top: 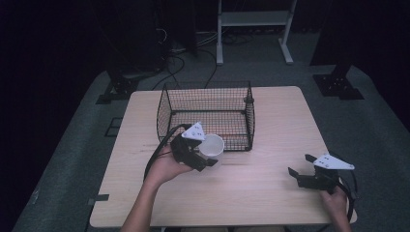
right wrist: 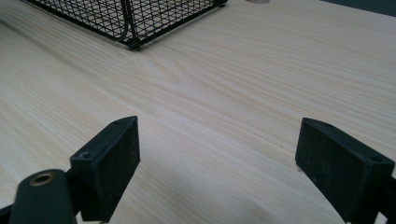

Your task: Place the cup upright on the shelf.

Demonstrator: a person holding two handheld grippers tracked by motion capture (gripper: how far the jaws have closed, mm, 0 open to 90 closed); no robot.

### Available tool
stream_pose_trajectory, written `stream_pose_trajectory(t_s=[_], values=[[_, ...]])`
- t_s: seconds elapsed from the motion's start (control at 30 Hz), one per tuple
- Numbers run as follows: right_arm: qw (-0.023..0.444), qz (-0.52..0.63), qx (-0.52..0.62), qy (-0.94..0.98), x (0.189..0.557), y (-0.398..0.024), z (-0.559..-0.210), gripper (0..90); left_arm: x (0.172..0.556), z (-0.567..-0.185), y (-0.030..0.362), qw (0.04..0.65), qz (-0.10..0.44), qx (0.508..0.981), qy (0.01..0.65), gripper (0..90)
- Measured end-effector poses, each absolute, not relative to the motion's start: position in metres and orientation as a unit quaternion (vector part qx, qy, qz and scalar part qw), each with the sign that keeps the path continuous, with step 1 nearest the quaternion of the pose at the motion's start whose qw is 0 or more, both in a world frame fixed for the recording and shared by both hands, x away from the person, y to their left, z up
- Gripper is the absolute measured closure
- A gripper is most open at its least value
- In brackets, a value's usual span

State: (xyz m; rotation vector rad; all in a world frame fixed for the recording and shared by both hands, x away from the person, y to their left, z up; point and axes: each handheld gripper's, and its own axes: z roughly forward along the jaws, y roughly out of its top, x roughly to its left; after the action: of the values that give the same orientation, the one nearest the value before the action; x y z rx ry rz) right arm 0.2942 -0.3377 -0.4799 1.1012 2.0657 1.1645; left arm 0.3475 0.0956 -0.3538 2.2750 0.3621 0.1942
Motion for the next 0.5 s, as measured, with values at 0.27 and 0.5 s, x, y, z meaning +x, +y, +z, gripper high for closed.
stream_pose_trajectory(t_s=[0.27, 0.5], values=[[0.259, 0.433, 0.41, 0.76, 0.294, -0.339, -0.48, 13.1, 0.36, -0.338, 0.094, 0.396, 0.08, 0.905, 0.137, 20.8], [0.26, 0.433, 0.409, 0.76, 0.294, -0.339, -0.48, 13.1, 0.372, -0.324, 0.093, 0.389, 0.087, 0.907, 0.135, 20.8]])
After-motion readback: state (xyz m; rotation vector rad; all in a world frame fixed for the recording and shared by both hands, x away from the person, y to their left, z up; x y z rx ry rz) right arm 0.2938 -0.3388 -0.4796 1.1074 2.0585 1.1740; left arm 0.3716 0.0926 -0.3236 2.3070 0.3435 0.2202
